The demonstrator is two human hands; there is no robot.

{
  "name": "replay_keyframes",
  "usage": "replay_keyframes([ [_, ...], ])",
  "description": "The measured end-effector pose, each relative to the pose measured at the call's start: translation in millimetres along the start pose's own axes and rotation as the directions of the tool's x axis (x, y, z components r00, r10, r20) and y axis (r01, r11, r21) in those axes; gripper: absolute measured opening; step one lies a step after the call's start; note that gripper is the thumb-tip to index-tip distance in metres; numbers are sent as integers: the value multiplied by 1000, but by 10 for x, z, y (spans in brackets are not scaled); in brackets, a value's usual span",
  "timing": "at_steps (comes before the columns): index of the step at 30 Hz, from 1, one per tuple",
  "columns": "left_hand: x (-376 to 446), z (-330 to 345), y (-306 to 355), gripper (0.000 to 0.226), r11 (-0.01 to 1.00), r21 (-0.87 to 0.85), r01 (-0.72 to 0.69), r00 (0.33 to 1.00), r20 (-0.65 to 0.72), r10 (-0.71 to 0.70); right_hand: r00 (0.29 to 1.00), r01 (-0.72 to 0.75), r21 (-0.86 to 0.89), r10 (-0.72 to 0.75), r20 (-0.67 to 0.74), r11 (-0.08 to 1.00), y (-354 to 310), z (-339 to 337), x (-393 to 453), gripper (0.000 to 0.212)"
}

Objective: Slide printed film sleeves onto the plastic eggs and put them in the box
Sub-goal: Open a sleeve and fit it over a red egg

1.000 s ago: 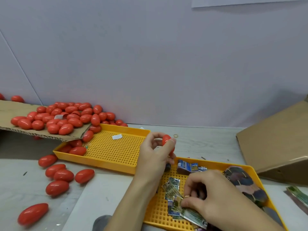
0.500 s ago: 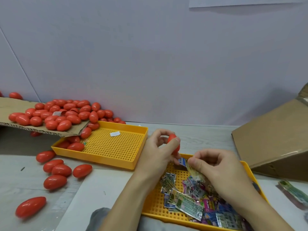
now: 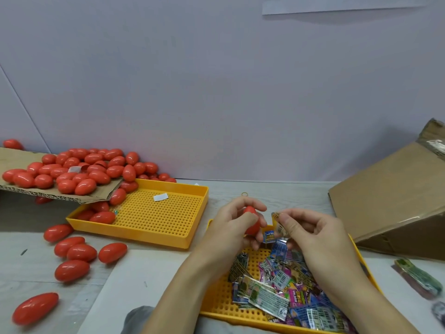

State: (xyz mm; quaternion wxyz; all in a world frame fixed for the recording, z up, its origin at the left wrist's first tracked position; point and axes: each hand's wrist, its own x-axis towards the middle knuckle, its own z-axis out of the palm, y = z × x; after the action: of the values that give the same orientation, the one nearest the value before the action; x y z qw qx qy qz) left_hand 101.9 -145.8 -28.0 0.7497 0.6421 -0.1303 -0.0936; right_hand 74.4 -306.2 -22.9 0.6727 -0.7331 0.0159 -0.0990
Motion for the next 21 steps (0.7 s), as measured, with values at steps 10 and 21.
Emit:
replay_keyframes([
  [10,-24,-3,-26,6,966,258,0,1000,-29,7,999,37,60,-38,22,997,28,-3,18,30],
  [21,-9,10,6,8,954,291,-72,969,-204,136,965,-56,117,23,262,992,6,5,-11,24],
])
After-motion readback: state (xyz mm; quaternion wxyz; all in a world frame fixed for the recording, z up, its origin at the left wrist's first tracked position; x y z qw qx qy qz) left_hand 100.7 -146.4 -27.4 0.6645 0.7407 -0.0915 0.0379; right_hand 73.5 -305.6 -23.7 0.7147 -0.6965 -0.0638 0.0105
